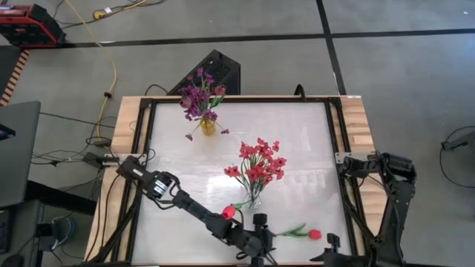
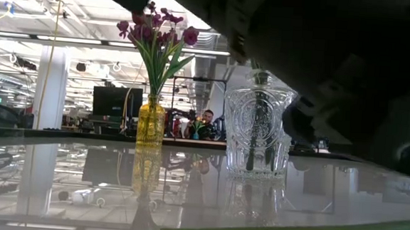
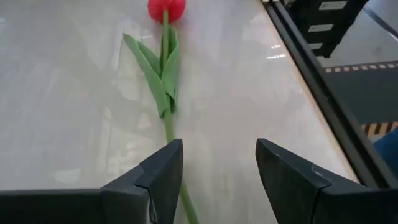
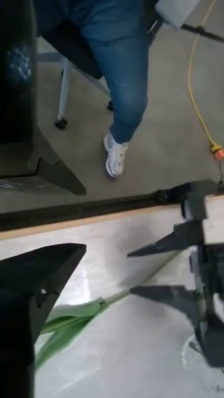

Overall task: Sort flowers into vase by color
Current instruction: Put the red flower into the transparent vase

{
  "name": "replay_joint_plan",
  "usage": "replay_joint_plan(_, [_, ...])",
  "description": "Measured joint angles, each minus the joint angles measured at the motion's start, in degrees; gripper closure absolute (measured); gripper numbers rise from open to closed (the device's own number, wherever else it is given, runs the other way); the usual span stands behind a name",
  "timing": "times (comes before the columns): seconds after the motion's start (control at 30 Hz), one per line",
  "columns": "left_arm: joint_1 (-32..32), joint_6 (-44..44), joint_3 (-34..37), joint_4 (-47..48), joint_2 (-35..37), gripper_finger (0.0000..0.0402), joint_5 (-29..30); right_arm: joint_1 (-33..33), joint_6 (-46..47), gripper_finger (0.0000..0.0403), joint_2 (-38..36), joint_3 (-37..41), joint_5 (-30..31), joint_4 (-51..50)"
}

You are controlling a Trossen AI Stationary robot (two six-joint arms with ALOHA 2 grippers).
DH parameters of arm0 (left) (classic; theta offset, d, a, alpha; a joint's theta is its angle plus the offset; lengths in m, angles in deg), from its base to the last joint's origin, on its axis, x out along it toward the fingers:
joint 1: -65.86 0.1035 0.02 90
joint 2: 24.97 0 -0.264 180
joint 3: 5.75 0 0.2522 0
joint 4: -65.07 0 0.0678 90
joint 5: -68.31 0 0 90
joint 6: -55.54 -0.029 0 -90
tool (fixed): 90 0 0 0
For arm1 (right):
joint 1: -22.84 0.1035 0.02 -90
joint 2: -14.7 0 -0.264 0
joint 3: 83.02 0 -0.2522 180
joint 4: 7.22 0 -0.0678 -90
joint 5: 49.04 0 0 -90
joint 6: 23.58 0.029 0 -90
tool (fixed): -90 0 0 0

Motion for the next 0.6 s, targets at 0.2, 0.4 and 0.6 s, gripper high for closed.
replay_joint_plan(0.2, [1.0, 0.2, -1.1, 0.6, -0.1, 0.0209, 1.2, 0.7, 0.0, 0.0250, 0.0, 0.0, 1.1, 0.5])
replay_joint_plan(0.4, [2.3, 5.1, -1.1, 6.8, -0.1, 0.0209, -1.8, 0.9, -0.5, 0.0251, 0.0, 0.0, 1.1, 0.0])
replay_joint_plan(0.6, [2.5, 6.4, -1.2, 11.2, 0.1, 0.0228, -1.5, 0.7, -4.4, 0.0251, 0.0, 0.0, 1.1, 0.1])
